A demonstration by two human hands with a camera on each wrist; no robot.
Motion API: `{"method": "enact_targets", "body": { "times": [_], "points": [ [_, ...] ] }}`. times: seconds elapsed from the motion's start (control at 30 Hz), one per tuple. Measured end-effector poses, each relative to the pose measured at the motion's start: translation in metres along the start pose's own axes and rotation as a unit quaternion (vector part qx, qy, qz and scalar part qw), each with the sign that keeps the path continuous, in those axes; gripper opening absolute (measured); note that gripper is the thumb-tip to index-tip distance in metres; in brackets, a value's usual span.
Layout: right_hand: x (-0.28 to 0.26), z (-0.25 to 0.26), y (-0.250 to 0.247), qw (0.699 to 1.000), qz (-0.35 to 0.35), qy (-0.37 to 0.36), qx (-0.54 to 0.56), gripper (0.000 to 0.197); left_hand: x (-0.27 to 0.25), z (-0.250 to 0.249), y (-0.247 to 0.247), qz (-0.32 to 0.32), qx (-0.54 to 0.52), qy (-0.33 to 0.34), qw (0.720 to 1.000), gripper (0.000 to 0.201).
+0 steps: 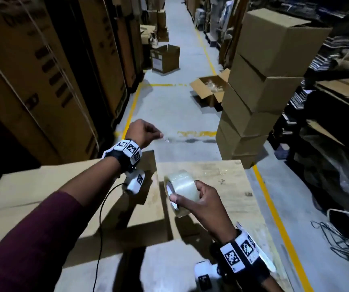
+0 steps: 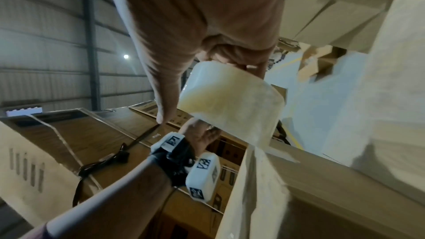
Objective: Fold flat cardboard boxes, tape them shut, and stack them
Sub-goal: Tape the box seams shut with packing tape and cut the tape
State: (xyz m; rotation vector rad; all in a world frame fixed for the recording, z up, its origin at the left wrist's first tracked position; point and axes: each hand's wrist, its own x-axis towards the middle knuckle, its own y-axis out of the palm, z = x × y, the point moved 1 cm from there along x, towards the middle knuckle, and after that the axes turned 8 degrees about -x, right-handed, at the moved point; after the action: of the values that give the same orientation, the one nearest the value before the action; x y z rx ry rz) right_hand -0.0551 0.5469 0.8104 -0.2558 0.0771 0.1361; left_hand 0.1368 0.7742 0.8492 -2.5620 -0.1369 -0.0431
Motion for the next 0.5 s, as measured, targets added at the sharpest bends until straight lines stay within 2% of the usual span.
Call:
{"method": "enact_targets", "body": {
  "times": [0.1, 0.17, 0.23, 0.3, 0.37, 0.4, 0.5],
  "points": [
    [0.023, 0.019, 0.025, 0.998, -0.008, 0.028, 0.053, 0.045, 0.028, 0.039, -0.016, 0.030, -0.011, -0.041, 0.999, 0.014],
    [0.038, 0.026, 0.043, 0.996, -0.014, 0.047, 0.069, 0.044, 0.039, 0.061, -0.018, 0.056, -0.036, -0.080, 0.995, 0.009],
    [0.051, 0.027, 0.061, 0.995, -0.027, 0.065, 0.069, 0.045, 0.050, 0.081, -0.019, 0.107, -0.050, -0.109, 0.987, 0.006],
    [0.059, 0.028, 0.072, 0.993, -0.042, 0.080, 0.069, 0.043, 0.059, 0.097, -0.015, 0.165, -0.041, -0.128, 0.977, 0.014],
    [0.063, 0.028, 0.076, 0.991, -0.058, 0.091, 0.082, 0.040, 0.063, 0.102, -0.010, 0.201, -0.036, -0.142, 0.969, 0.011],
    [0.065, 0.028, 0.076, 0.989, -0.064, 0.095, 0.092, 0.038, 0.067, 0.103, -0.007, 0.209, -0.038, -0.145, 0.966, 0.006],
    [0.066, 0.029, 0.078, 0.988, -0.071, 0.094, 0.102, 0.035, 0.071, 0.101, 0.000, 0.218, -0.038, -0.154, 0.963, 0.008]
  ]
}}
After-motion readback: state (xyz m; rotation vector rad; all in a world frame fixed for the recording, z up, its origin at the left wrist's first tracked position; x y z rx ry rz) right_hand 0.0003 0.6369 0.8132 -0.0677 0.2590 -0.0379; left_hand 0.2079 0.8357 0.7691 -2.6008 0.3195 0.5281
